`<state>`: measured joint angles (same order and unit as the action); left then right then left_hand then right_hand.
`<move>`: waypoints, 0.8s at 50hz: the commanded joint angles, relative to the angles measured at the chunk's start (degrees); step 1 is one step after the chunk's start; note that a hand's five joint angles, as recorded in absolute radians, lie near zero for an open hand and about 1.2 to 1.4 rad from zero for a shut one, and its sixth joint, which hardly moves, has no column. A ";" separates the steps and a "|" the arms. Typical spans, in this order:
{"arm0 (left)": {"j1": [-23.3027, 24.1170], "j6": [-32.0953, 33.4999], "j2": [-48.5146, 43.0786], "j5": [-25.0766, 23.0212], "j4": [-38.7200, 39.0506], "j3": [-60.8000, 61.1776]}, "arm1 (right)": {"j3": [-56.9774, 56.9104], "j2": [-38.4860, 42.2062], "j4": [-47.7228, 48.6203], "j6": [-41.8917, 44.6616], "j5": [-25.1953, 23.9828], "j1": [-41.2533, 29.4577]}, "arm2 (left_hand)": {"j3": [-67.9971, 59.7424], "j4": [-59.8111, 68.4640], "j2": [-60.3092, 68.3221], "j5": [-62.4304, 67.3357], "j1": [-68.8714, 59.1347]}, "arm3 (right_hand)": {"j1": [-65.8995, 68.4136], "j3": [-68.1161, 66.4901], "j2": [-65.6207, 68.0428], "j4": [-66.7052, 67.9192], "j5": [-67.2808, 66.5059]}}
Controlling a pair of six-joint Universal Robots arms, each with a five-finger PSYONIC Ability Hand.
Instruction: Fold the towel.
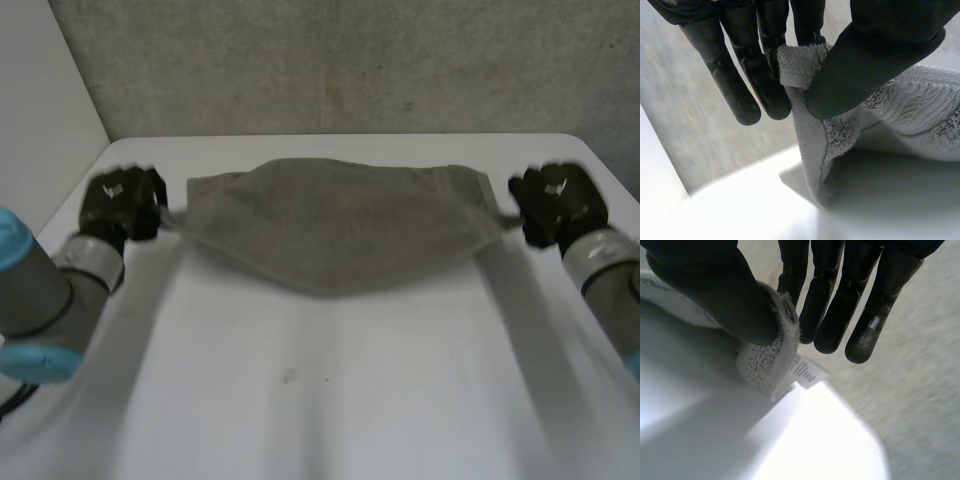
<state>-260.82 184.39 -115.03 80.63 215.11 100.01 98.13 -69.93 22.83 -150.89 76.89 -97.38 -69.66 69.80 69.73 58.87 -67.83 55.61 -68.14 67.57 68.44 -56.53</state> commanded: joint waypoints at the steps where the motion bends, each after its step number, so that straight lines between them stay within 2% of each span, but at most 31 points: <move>1: -2.40 1.84 5.04 -1.44 -4.50 8.78 | 4.70 -3.53 -8.91 2.26 -3.32 3.50 | -10.34 10.20 10.27 11.13 -12.17 | 24.39 -11.86 12.43 11.56 -13.47; 2: -2.41 1.85 5.07 -1.44 -4.52 8.80 | 4.70 -3.55 -8.94 2.26 -3.32 3.51 | -10.34 10.20 10.27 11.13 -12.17 | 24.39 -11.86 12.43 11.56 -13.47; 3: -3.45 2.80 8.99 -1.44 -7.57 10.54 | 4.62 -7.55 -13.03 3.05 -3.50 4.29 | -10.34 10.20 10.27 11.13 -12.17 | 24.39 -11.86 12.43 11.56 -13.47; 4: -3.46 2.81 9.03 -1.44 -7.60 10.56 | 4.44 -11.25 -17.60 4.01 -3.58 5.43 | -10.34 10.20 10.27 11.13 -12.17 | 24.39 -11.86 12.43 11.56 -13.47; 5: -4.25 3.94 12.60 -1.53 -11.08 12.21 | 4.44 -11.28 -17.64 4.02 -3.58 5.45 | -10.34 10.20 10.27 11.13 -12.17 | 24.39 -11.86 12.43 11.56 -13.47; 6: -5.13 5.26 15.94 -1.53 -14.59 13.71 | 4.00 -14.33 -22.34 5.06 -3.58 7.01 | -10.34 10.20 10.27 11.13 -12.17 | 24.39 -11.86 12.43 11.56 -13.47; 7: -5.13 5.27 15.97 -1.53 -14.63 13.72 | 4.00 -14.36 -22.39 5.08 -3.58 7.03 | -10.34 10.20 10.27 11.13 -12.17 | 24.39 -11.86 12.43 11.56 -13.47; 9: -6.62 7.72 23.31 -2.41 -22.15 16.00 | 3.04 -18.21 -31.40 8.22 -3.94 10.44 | -10.34 10.20 10.27 11.13 -12.17 | 24.39 -11.86 12.43 11.56 -13.47; 10: -6.63 7.73 23.36 -2.41 -22.19 16.01 | 2.68 -20.06 -35.36 10.15 -4.02 12.20 | -10.34 10.20 10.27 11.13 -12.17 | 24.39 -11.86 12.43 11.56 -13.47; 12: -9.42 9.92 31.75 -4.68 -29.79 17.58 | 2.51 -22.60 -38.88 12.44 -4.11 14.21 | -10.34 10.20 10.27 11.13 -12.17 | 24.39 -11.86 12.43 11.56 -13.47; 13: -9.44 9.93 31.79 -4.70 -29.83 17.59 | 2.51 -22.62 -38.91 12.46 -4.11 14.23 | -10.34 10.20 10.27 11.13 -12.17 | 24.39 -11.86 12.43 11.56 -13.47; 15: -13.73 11.16 36.87 -8.72 -35.52 18.20 | 3.03 -26.30 -43.81 17.88 -4.29 17.21 | -10.34 10.20 10.27 11.13 -12.17 | 24.39 -11.86 12.43 11.56 -13.47; 16: -13.75 11.16 36.89 -8.74 -35.54 18.20 | 3.03 -26.31 -43.83 17.91 -4.29 17.22 | -10.34 10.20 10.27 11.13 -12.17 | 24.39 -11.86 12.43 11.56 -13.47; 18: -16.81 11.25 38.56 -14.25 -37.30 18.38 | 3.03 -26.58 -45.67 21.94 -4.64 17.92 | -10.34 10.20 10.27 11.13 -12.17 | 24.39 -11.86 12.43 11.56 -13.47; 23: -18.31 11.34 37.25 -19.19 -36.69 18.82 | 3.21 -24.31 -42.53 20.82 -5.78 17.58 | -10.34 10.20 10.27 11.13 -12.17 | 24.39 -11.86 12.43 11.56 -13.47; 24: -18.32 11.34 37.24 -19.20 -36.69 18.82 | 3.21 -24.29 -42.51 20.81 -5.78 17.57 | -10.34 10.20 10.27 11.13 -12.17 | 24.39 -11.86 12.43 11.56 -13.47; 26: -17.97 11.34 31.57 -19.20 -33.37 18.12 | 2.77 -17.47 -37.79 18.01 -5.78 16.79 | -10.34 10.20 10.27 11.13 -12.17 | 24.39 -11.86 12.43 11.56 -13.47; 29: -17.53 11.25 27.84 -18.93 -30.45 17.33 | 2.24 -14.45 -35.40 16.77 -5.61 15.64 | -10.34 10.20 10.27 11.13 -12.17 | 24.39 -11.86 12.43 11.56 -13.47; 31: -15.34 10.81 21.54 -18.67 -25.81 14.44 | 0.41 -9.29 -30.93 15.45 -4.73 12.67 | -10.34 10.20 10.27 11.13 -12.17 | 24.39 -11.86 12.43 11.56 -13.47; 32: -15.33 10.81 21.51 -18.67 -25.79 14.43 | 0.40 -9.26 -30.91 15.45 -4.73 12.65 | -10.34 10.20 10.27 11.13 -12.17 | 24.39 -11.86 12.43 11.56 -13.47; 34: -12.62 10.81 15.39 -17.10 -22.55 10.49 | -2.58 -3.67 -27.24 14.75 -2.28 9.50 | -10.34 10.20 10.27 11.13 -12.17 | 24.39 -11.86 12.43 11.56 -13.47; 35: -12.60 10.81 15.36 -17.09 -22.54 10.47 | -2.59 -3.64 -27.22 14.74 -2.27 9.49 | -10.34 10.20 10.27 11.13 -12.17 | 24.39 -11.86 12.43 11.56 -13.47; 37: -11.29 10.99 11.93 -15.42 -21.22 8.10 | -6.00 1.52 -23.64 14.04 1.76 6.51 | -10.34 10.20 10.27 11.13 -12.17 | 24.39 -11.86 12.43 11.56 -13.47; 39: -8.22 10.99 5.81 -10.96 -20.08 2.50 | -7.67 3.81 -21.70 13.61 3.69 5.54 | -10.34 10.20 10.27 11.13 -12.17 | 24.39 -11.86 12.43 11.56 -13.47; 40: -8.21 10.99 5.78 -10.94 -20.08 2.47 | -7.69 3.83 -21.68 13.60 3.71 5.53 | -10.34 10.20 10.27 11.13 -12.17 | 24.39 -11.86 12.43 11.56 -13.47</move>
<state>-275.88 195.24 -94.08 61.96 189.51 113.85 97.96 -78.18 -7.52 -135.41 72.68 -85.20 -69.66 69.80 69.78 59.21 -68.26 55.61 -68.14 67.57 68.44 -56.53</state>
